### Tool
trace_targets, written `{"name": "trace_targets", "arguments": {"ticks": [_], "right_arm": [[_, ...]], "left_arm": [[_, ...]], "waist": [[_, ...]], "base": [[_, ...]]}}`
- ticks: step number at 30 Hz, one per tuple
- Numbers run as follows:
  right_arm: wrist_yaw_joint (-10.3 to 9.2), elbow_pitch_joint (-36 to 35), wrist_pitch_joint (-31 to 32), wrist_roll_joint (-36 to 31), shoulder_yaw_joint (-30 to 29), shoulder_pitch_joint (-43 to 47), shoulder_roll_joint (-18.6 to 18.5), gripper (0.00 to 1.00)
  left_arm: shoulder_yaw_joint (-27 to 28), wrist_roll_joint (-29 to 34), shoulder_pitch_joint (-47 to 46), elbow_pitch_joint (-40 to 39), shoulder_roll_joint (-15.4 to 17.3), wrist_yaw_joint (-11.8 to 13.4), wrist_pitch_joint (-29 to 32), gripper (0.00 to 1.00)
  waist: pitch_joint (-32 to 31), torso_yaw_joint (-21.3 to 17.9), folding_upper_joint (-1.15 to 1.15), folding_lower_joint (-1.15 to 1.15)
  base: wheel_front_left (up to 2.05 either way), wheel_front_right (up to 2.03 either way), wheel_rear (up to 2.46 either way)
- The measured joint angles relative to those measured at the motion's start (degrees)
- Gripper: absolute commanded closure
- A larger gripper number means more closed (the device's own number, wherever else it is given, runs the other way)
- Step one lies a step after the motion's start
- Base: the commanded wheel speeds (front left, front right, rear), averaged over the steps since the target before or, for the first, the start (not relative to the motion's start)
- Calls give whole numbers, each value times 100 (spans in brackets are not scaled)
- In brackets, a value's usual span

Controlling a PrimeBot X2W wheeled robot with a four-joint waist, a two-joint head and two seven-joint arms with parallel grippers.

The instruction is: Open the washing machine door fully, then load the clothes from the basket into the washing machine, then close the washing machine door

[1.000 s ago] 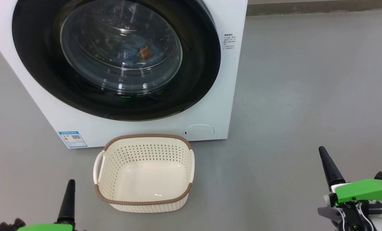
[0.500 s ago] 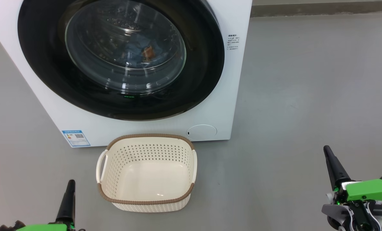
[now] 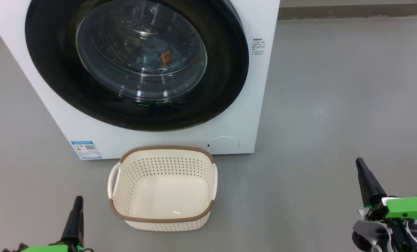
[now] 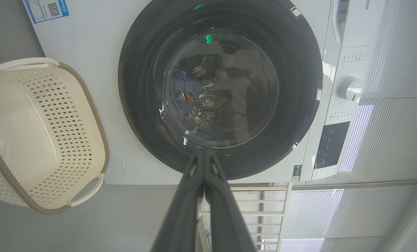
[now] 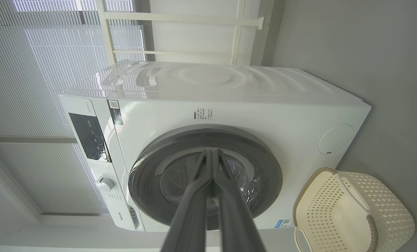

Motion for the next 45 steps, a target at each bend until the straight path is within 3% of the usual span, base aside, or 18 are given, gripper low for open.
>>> {"name": "trace_targets", "arguments": {"ticks": [45], "right_arm": [[-1,-1,32,7,-21,5,21,100]], "left_arm": [[10,-21,-16,5,-9,0,1,100]], "waist": [[0,0,0,0]], "base": [[0,0,0]]}}
